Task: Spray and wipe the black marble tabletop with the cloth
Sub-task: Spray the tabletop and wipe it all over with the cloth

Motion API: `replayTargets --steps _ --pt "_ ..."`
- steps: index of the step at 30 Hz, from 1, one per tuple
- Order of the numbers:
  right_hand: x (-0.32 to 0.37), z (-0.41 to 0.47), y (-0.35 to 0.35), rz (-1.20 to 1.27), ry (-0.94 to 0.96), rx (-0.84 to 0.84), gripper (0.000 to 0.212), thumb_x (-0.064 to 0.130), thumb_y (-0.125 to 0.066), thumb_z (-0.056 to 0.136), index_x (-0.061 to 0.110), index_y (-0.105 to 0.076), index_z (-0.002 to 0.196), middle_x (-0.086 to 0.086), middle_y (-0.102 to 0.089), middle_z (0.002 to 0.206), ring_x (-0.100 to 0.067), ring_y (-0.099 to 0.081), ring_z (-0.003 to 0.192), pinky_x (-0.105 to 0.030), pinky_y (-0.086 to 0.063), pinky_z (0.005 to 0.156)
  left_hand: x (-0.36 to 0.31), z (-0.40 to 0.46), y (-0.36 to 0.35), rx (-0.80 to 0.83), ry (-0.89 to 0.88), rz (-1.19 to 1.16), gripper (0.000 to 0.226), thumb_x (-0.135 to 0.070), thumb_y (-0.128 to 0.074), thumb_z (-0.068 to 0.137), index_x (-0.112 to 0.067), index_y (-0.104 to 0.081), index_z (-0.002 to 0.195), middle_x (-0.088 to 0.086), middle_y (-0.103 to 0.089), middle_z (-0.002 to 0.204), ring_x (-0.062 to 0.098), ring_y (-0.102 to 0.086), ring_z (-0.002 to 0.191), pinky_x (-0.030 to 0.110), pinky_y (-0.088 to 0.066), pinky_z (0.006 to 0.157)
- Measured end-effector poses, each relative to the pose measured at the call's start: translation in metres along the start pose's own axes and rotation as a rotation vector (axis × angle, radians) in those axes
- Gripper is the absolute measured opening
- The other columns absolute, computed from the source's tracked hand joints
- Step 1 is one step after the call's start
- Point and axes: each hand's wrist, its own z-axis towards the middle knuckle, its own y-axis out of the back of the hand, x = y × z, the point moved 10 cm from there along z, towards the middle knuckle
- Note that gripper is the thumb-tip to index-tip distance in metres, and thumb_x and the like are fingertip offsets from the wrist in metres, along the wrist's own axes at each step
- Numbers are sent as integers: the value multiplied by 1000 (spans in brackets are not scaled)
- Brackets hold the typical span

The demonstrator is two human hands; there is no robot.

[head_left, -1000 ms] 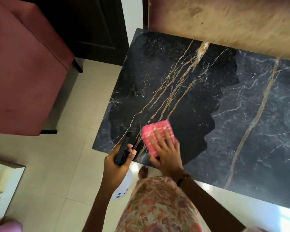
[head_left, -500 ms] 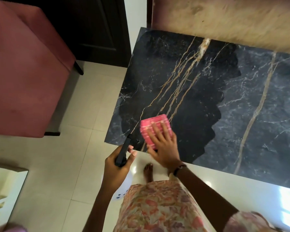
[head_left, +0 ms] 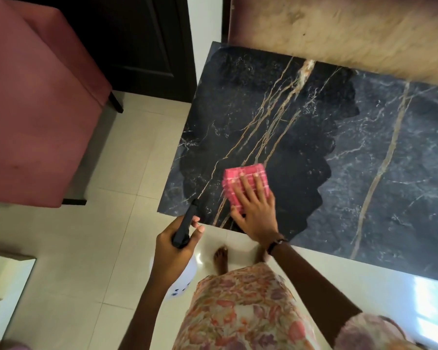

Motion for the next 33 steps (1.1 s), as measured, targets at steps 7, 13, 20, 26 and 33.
replayTargets --steps 7,13,20,26,33 --pt "-82 -122 -12 -48 22 25 62 58 -20 95 31 -17 150 -3 -21 158 -28 -3 148 -61 -30 110 -18 4 -33 85 -9 -81 13 -20 -71 80 -21 -68 92 -10 -71 88 3 -64 81 3 -44 72" --pt "-181 -86 30 10 -368 -30 70 59 -16 90 25 -15 151 -4 -7 160 -31 1 148 -51 1 116 -36 7 -81 186 19 -162 26 -37 -70 69 -25 -69 92 -11 -74 91 8 -68 94 9 -50 78" --pt "-136 -137 -5 10 -27 12 67 51 -38 90 33 -16 151 2 -14 160 -27 -4 149 -52 -14 117 -60 4 -140 214 7 -94 23 -37 -71 71 -27 -70 92 -8 -73 91 3 -67 92 6 -47 77" --pt "-250 -166 22 -7 -218 28 61 57 -18 95 29 -23 149 -4 -26 157 -29 -7 148 -52 -16 116 -81 -2 -187 219 -7 -58 14 -20 -72 79 -26 -68 92 -9 -72 92 -5 -65 91 0 -44 73" --pt "-206 -121 19 27 4 22 67 49 -40 87 32 -23 149 0 -19 157 -31 -15 146 -57 -21 115 -98 -4 -233 211 -6 -78 18 -39 -70 71 -38 -68 88 -14 -71 93 0 -66 92 4 -47 76"
